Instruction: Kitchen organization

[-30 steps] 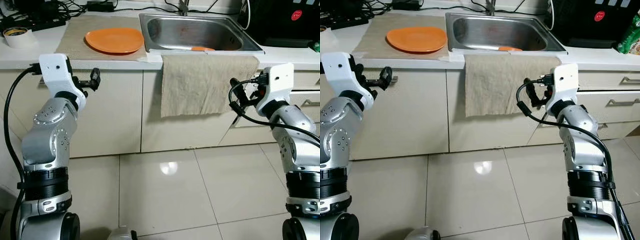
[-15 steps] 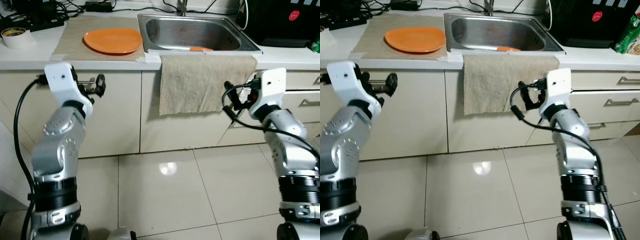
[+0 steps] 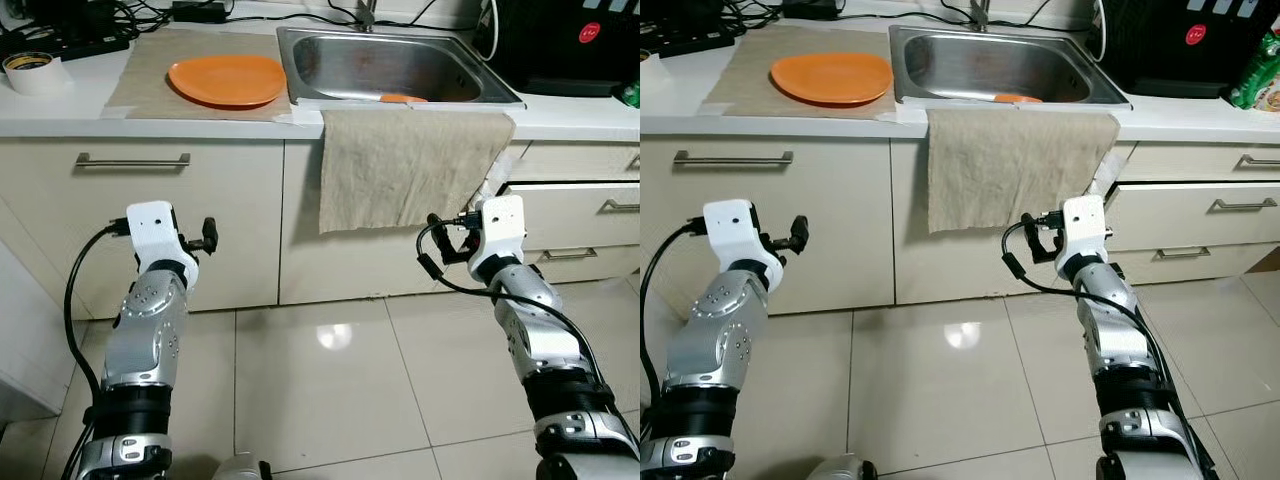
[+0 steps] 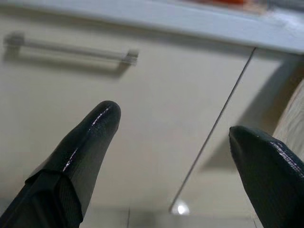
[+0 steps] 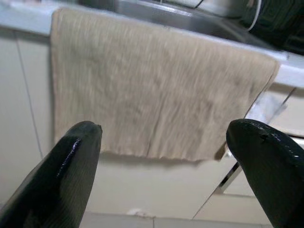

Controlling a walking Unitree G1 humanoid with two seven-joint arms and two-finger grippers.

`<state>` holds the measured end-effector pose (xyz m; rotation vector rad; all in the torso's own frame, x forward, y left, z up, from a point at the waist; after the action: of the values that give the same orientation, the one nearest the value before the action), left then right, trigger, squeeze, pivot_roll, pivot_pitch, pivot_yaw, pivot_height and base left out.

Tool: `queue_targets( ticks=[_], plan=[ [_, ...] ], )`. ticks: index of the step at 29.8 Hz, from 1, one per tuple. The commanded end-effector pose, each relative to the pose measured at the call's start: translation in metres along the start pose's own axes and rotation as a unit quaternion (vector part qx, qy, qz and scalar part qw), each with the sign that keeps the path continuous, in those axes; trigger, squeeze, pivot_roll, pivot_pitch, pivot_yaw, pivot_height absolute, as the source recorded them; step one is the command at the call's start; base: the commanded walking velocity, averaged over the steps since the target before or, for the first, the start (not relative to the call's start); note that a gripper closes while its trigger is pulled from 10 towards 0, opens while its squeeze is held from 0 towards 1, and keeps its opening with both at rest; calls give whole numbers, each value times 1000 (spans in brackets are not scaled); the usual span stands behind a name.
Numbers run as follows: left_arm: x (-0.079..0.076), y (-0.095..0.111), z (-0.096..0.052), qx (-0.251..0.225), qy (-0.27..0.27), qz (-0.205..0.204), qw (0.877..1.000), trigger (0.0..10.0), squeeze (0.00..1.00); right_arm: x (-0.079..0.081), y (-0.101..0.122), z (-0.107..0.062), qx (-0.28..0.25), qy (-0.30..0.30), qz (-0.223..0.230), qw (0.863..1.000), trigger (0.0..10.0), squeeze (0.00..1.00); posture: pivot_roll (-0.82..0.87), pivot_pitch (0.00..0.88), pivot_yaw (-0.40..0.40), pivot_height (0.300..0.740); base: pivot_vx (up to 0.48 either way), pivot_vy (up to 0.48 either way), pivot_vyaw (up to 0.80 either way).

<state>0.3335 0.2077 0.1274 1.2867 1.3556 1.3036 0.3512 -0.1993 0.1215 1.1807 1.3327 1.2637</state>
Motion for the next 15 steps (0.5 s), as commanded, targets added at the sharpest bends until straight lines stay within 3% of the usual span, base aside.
queue_targets(
  ticks=[1, 5, 7, 10, 15],
  plan=[
    [-2, -4, -7, -9, -14, 1, 1000, 10000, 0, -5, -6, -8, -9, -20, 49, 999, 10000, 0, 145, 18, -95, 740, 0, 0, 0],
    [10, -4, -30, -6, 13, -53, 999, 10000, 0, 5, -13, -30, -14, -5, 61, 998, 10000, 0, 134, 30, -95, 740, 0, 0, 0],
    [11, -2, -32, -9, 12, -58, 998, 10000, 0, 5, -14, -32, -15, -8, 66, 998, 10000, 0, 133, 29, -94, 740, 0, 0, 0],
    [4, 14, -31, -30, 6, -63, 998, 10000, 0, 22, -4, -31, -32, 23, 51, 998, 10000, 0, 127, 27, -89, 740, 0, 0, 0],
    [2, 12, -31, -34, 8, -55, 998, 10000, 0, 27, 1, -26, -44, 31, 50, 997, 10000, 0, 135, 25, -88, 740, 0, 0, 0]
  ],
)
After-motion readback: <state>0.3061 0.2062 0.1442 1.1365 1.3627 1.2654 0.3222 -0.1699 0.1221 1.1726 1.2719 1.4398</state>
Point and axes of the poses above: a point about 5 cm out from each wrist's last joint towards the gripper, its own z axis pointing out of the wrist towards the gripper, its own y axis along the axis of the wrist's last joint, x = y × z, the point moved 1 cm from there along z, pointing out of the wrist towards the gripper, and after that the axes turned 7 degrees about z, right-handed, at the moved point
